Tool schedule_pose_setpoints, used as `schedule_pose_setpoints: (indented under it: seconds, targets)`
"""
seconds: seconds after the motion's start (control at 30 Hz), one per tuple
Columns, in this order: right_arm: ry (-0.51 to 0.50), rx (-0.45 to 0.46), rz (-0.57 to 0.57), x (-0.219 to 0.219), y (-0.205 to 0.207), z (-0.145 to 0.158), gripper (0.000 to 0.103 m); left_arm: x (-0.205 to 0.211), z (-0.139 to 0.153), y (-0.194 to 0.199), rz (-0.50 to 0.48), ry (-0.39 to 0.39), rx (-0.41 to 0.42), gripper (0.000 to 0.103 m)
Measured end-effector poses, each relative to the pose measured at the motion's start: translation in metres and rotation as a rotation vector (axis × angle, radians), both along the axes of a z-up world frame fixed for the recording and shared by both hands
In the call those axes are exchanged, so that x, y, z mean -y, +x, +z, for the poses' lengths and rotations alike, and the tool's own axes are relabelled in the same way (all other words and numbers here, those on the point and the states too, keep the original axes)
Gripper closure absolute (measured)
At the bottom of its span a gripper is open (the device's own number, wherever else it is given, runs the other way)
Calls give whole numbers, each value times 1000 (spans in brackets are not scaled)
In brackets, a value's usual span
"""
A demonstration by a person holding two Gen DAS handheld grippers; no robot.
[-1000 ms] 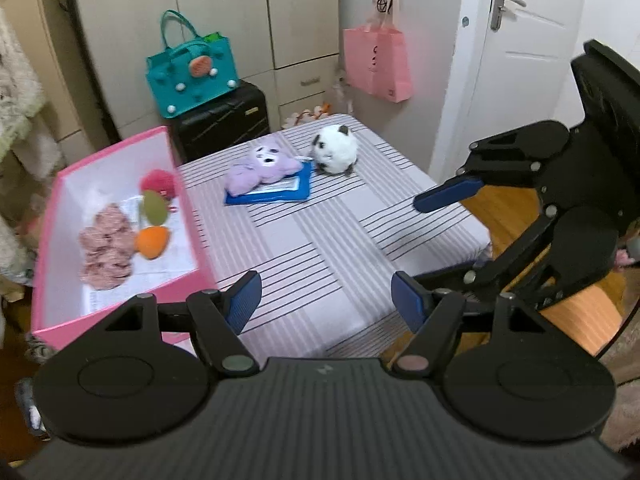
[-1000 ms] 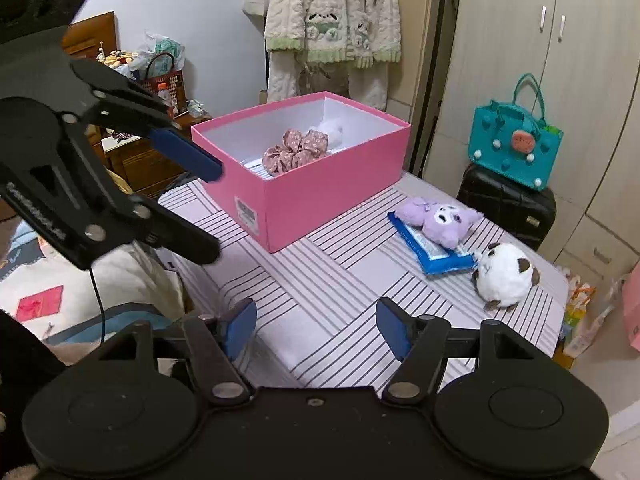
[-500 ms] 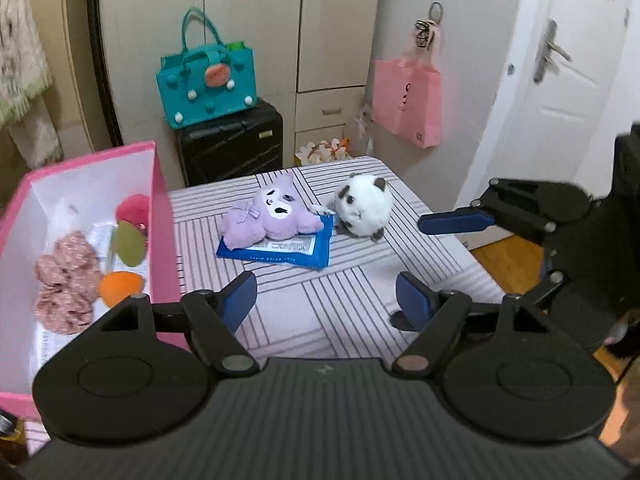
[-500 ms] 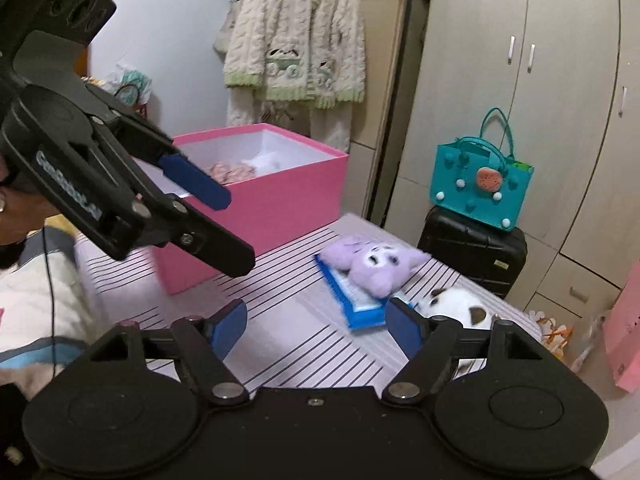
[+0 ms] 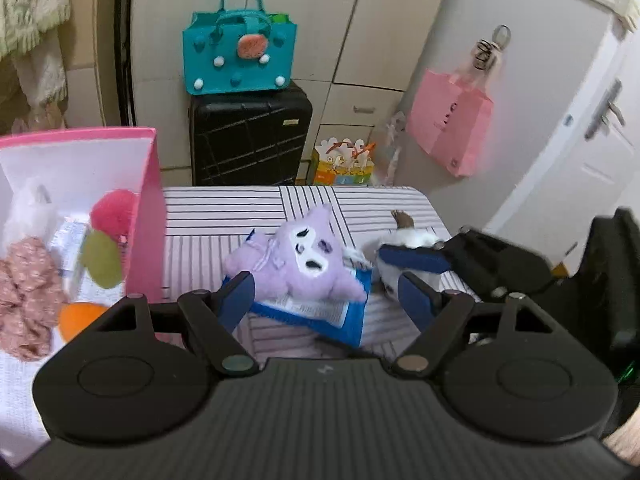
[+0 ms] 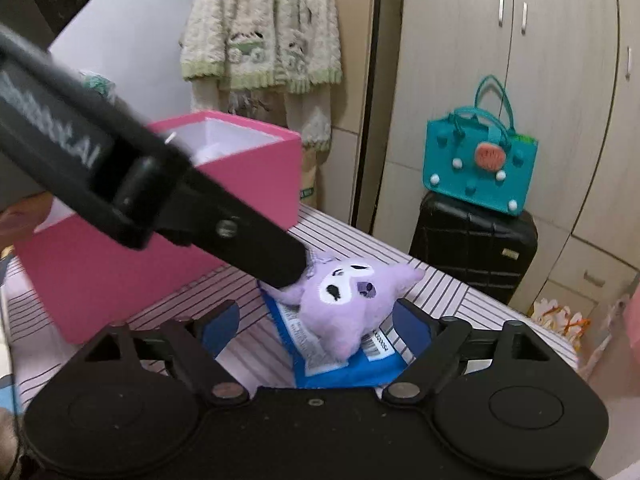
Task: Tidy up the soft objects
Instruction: 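Grasp the purple plush toy with the left gripper while the right gripper also grips it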
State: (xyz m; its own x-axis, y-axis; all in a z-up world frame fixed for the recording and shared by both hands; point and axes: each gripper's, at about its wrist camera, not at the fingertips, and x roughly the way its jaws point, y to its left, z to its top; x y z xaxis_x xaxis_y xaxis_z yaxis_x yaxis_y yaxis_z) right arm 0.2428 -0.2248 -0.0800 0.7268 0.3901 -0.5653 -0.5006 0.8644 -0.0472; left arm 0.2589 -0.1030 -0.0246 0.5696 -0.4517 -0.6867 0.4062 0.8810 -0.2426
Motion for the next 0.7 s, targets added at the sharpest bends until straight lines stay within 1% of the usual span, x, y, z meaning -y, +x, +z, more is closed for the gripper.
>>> schedule_pose_setpoints:
  seconds: [0.07, 0.13, 0.17, 0.2, 0.3, 0.4, 0.43, 0.47, 0.5, 0.53, 0.57, 0.6, 0.7]
  targets:
    - [18, -34, -4, -1, 13, -6, 15, 4, -8, 13, 28, -45, -43, 24]
    - [54, -58, -20, 2, 20, -9, 15, 3, -16, 22, 59, -117, -80, 23]
    - [66, -60, -26, 3, 23, -10, 14, 2, -20, 25, 87, -139, -85, 22]
    - [71, -60, -28, 4, 24, -12, 13, 2, -23, 27, 112, -143, -72, 21]
    - [71, -63, -36, 6, 29, -17, 13, 7, -29, 32, 175, -118, -16, 21]
    - [65, -61, -30, 4, 32, -20, 13, 13, -38, 39, 221, -65, 1, 21]
    - [58, -59, -26, 2, 32, -21, 13, 16, -41, 41, 234, -42, 1, 21]
    - [57, -63, -14, 1, 32, -21, 13, 19, -43, 43, 253, -2, 8, 21]
    - [63, -70, 0, 0, 31, -21, 12, 22, -45, 44, 269, 41, 22, 20]
    - [66, -69, 4, -1, 30, -20, 12, 24, -47, 46, 273, 62, 38, 20]
    - [65, -65, -1, -1, 30, -21, 12, 22, -47, 47, 269, 54, 31, 20]
    - [63, -65, -6, -1, 30, -21, 12, 21, -50, 51, 274, 41, 4, 20]
    - [34, -53, -26, -3, 34, -24, 12, 17, -56, 57, 270, -16, -45, 20]
